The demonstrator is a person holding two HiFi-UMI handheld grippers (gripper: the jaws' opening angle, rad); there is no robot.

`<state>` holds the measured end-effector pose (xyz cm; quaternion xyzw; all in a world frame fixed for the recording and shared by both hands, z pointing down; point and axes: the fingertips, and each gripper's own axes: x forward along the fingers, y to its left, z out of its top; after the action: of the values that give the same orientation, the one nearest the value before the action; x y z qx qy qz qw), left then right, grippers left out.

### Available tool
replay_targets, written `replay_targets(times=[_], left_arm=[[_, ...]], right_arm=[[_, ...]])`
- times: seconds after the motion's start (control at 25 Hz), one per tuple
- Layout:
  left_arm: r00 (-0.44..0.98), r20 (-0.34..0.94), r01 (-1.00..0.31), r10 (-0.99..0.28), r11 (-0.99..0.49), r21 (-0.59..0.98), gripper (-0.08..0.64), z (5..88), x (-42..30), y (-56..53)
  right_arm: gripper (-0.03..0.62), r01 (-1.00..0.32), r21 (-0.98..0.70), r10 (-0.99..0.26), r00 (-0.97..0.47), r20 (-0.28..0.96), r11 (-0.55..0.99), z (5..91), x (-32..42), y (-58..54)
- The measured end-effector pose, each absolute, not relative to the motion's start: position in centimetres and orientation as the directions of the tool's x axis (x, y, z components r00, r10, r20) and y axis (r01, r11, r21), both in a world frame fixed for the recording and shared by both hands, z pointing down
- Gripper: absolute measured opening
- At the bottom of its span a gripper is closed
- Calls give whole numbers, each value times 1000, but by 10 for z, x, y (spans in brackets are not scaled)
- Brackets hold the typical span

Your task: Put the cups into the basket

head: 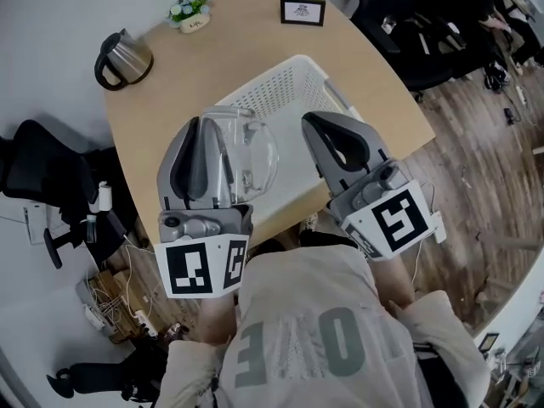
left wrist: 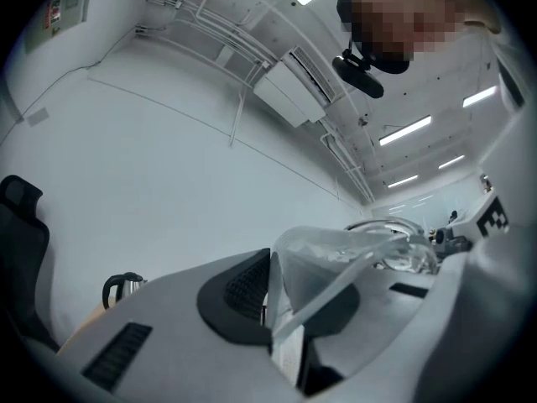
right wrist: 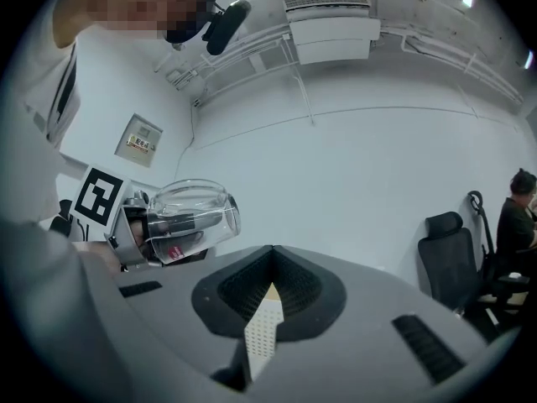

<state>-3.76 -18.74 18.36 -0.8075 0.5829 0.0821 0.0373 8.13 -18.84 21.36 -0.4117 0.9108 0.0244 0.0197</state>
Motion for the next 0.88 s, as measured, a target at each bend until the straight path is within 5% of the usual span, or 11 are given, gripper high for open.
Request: replay_targets(times=[0.4, 0.88], left_arm=[[405, -11, -914, -914, -405, -5, 37, 199, -14, -247], [541, 499, -821, -676, -553, 140, 37, 364, 16, -290]], right_arm=[[-3, -734, -11, -734, -678, -31, 679, 224, 96, -231], [-3, -770, -41, -767, -638, 74, 636, 252, 104, -270]])
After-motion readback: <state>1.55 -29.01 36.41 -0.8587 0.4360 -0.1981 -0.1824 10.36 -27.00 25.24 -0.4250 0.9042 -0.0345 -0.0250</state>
